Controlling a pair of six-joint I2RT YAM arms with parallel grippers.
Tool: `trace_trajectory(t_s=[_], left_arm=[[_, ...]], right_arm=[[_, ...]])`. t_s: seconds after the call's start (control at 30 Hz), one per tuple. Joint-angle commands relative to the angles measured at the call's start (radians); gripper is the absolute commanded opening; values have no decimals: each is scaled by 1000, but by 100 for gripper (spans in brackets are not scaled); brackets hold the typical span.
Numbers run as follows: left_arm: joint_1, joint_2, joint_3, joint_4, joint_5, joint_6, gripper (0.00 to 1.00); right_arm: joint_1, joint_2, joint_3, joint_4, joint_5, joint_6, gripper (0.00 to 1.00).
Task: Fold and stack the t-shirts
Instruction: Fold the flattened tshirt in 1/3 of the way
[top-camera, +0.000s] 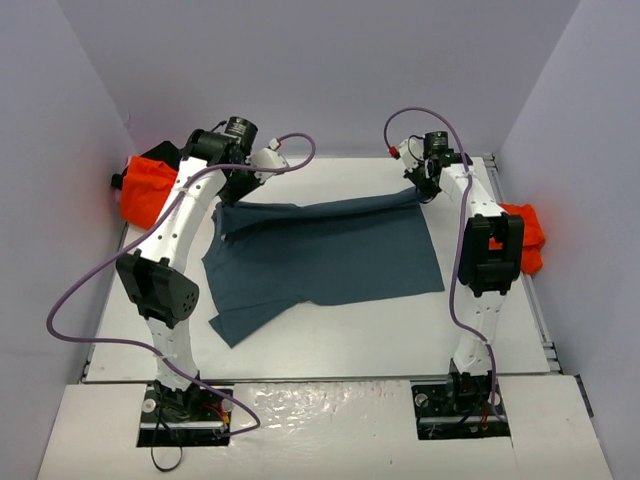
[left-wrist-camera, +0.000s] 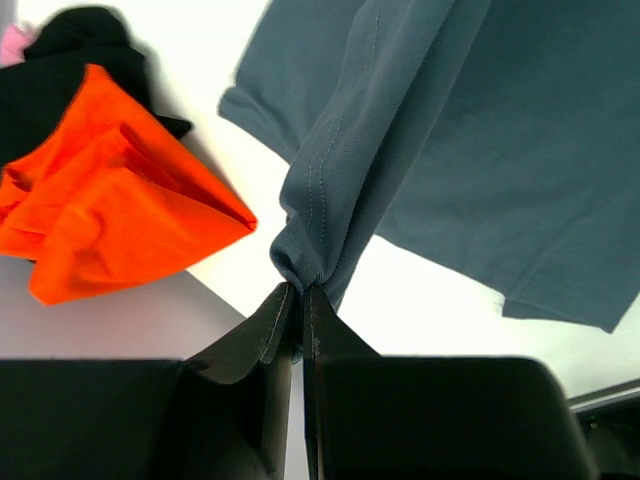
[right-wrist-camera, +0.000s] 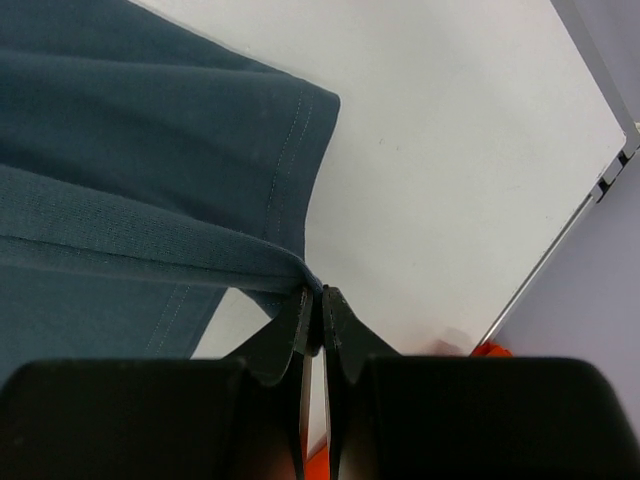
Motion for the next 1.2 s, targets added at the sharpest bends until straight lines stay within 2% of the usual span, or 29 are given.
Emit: trace_trajectory(t_s=[0.0,0.63,0.7,0.77,0.8,0.9,0.97,1.0,1.13,1.17], left_arm=[[-8,-87,-36,-34,0,-12,0],[-8,-145,-218,29,-33,21,0],[-7,-144,-227,36,-37,20,0],[-8,-144,-228,37,-33,20,0],[-8,-144,-233,38,-35,22,0],[-8,-144,-247,32,-41,28,0],[-8,-142,-252,21,-34,36,0],[-7,-143,-252,14,-31,37,0],[-2,-167,-259,-5,-2,40,0],[5,-190,-272,2,20,46,3]], right_arm=[[-1,-100,-20,27,33,-28,0],[53,-221,-221,-24,29,-57,0],[66,-226,-228,-34,32,-58,3],[75,-223,-231,-61,23,-66,8],[76,-223,-233,-66,22,-66,16],[80,-218,-244,-101,23,-78,53],[81,-216,-249,-141,12,-97,72],[81,-217,-251,-154,7,-103,74],[81,-243,-261,-192,-15,-121,75],[78,-259,-268,-197,-26,-121,75]])
